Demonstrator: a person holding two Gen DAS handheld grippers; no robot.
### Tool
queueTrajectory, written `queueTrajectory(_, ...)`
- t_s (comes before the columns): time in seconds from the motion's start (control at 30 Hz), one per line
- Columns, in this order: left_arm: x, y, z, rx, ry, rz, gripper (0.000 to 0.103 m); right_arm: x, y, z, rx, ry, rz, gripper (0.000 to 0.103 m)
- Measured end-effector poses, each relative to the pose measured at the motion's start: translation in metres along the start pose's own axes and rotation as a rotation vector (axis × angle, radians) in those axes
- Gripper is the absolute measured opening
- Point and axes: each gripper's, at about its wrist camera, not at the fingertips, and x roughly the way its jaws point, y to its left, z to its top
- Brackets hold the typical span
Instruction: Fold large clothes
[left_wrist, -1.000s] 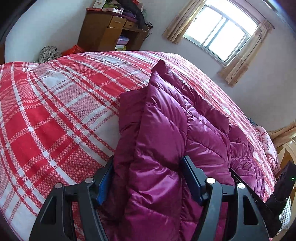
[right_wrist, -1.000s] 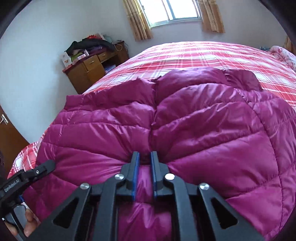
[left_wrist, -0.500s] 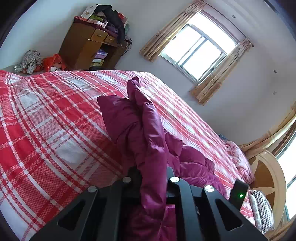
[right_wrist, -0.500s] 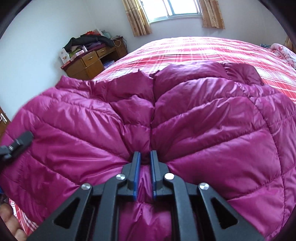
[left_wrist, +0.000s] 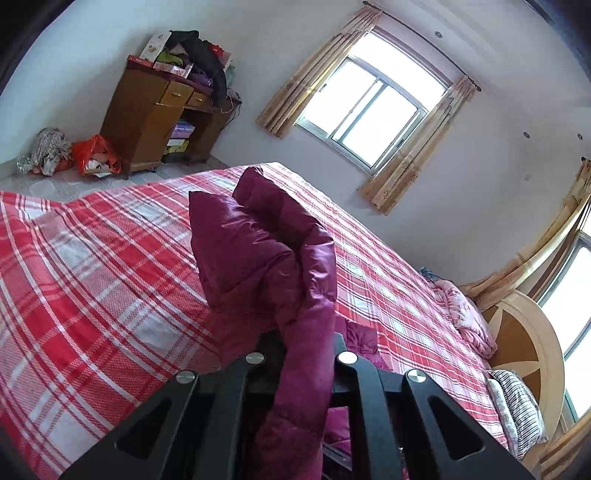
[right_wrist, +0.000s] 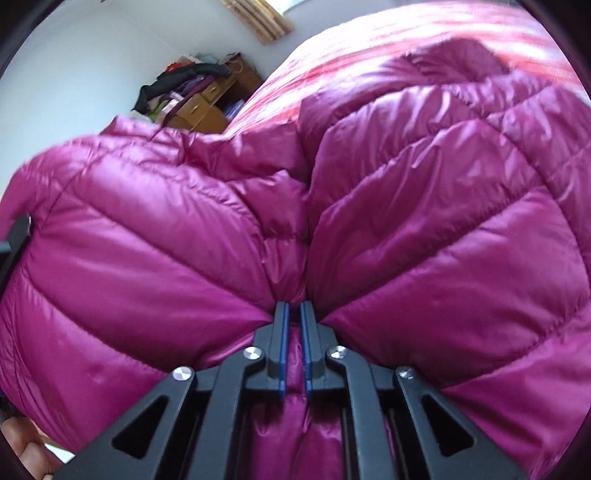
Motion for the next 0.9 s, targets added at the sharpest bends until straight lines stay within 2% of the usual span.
queueTrajectory(0.13, -0.011, -0.016, 0.006, 0.124, -0.004, 0.096, 0.008, 0.022, 0.021, -0.018, 0.055, 0.115, 0.217, 0.008)
queueTrajectory(0.3, -0.001, -0.046, -0.009, 0.284, 0.014, 0.155, 0.009, 0.001, 0.012, -0.013, 0.046, 0.102, 0.279, 0.011)
queueTrajectory(0.47, 0.026, -0.080, -0.036, 0.392, 0.065, 0.131, 0.009, -0.070, -0.027, 0.009, 0.017, -0.034, 0.221, 0.014)
queueTrajectory(0.67, 0.058, -0.113, -0.081, 0.525, 0.144, 0.126, 0.009, -0.151, -0.091, 0.020, 0.027, -0.195, 0.049, 0.014)
queueTrajectory(0.77, 0.072, -0.120, -0.105, 0.574, 0.187, 0.143, 0.009, -0.174, -0.119, 0.018, 0.063, -0.230, 0.010, 0.014)
queueTrajectory(0.9, 0.088, -0.122, -0.132, 0.619, 0.231, 0.152, 0.009, -0.187, -0.135, 0.012, 0.077, -0.262, -0.031, 0.014)
